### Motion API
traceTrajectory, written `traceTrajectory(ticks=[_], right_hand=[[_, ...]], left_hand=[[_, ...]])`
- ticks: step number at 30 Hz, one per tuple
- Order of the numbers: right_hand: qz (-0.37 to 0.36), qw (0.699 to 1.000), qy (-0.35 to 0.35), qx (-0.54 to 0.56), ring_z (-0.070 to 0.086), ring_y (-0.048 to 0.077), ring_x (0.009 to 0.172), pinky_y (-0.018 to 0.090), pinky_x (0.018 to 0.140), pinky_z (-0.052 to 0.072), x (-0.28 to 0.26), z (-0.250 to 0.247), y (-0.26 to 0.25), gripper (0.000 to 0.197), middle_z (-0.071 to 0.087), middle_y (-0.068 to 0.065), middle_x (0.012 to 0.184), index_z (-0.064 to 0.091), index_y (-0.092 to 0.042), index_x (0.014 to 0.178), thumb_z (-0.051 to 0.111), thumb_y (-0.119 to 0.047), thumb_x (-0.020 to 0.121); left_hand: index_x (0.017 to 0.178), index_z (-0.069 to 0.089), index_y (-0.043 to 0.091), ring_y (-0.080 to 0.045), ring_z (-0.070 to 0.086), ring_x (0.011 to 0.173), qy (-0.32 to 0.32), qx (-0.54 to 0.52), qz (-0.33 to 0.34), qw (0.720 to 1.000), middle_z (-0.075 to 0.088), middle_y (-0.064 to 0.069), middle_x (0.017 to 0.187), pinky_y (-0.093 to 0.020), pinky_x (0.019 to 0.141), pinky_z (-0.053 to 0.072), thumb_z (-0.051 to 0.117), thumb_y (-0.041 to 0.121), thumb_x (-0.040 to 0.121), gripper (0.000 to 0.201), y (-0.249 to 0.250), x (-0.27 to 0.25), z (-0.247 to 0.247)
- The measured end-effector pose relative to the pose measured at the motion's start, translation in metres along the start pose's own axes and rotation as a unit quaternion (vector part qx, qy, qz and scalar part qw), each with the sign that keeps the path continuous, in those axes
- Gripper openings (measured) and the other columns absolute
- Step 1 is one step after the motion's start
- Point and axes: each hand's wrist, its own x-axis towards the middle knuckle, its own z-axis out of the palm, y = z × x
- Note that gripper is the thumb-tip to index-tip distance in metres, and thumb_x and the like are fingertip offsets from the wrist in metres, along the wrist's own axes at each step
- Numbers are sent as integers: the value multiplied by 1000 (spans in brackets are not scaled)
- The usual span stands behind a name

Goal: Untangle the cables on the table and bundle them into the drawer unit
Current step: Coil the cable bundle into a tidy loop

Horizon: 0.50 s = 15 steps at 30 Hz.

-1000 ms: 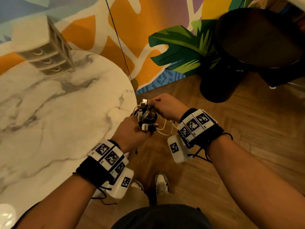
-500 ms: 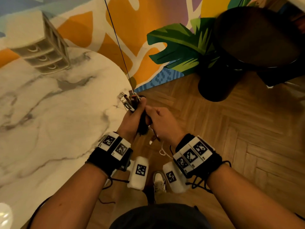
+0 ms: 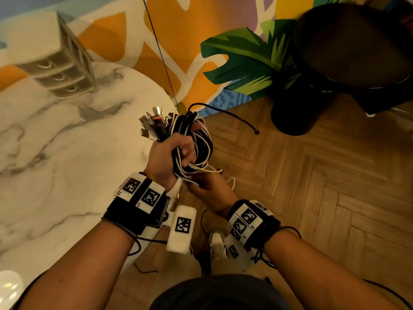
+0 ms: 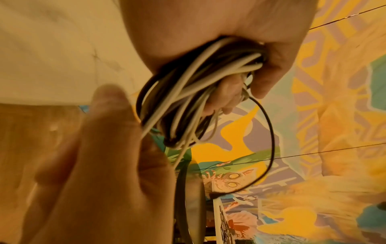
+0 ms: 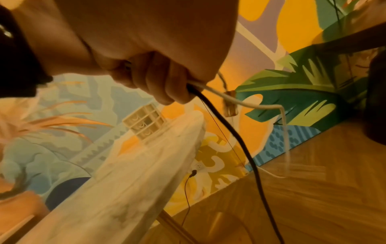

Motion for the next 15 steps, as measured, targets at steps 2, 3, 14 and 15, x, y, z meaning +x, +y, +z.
traceTrajectory(ticks=[2,3,14,15], right_hand=[[-14,1000,5,-5,61,12,92,24,81,47,1,-3,3,17,71,10,102,71,-7,100,60,-17,90],[-34,999,17,-15,58,8,97,17,84,43,3,-4,9,19,69,11,108,70,-6,104,62,-14,89],[107,985,-9,-131,53,19,71,48,88,46,26,-44,29,31,57,0,74,53,-31,63,53,-20,93],[108,982,-15,-156,52,18,71,44,89,44,26,-50,29,30,57,1,74,55,-24,65,51,-16,93]], left_hand=[[113,56,-4,-11,30,38,-46,6,-11,999,31,-1,53,-26,52,34,59,17,67,51,1,-4,-3],[115,57,-2,-11,29,38,-69,11,-17,997,31,0,53,-26,52,34,57,18,68,51,1,-6,-4],[107,59,-4,-13,26,37,-187,44,-34,981,34,0,50,-33,50,21,60,14,66,45,10,-29,-15],[106,59,-4,-13,26,37,-191,41,-38,980,34,0,50,-34,50,21,64,17,65,46,10,-30,-15]])
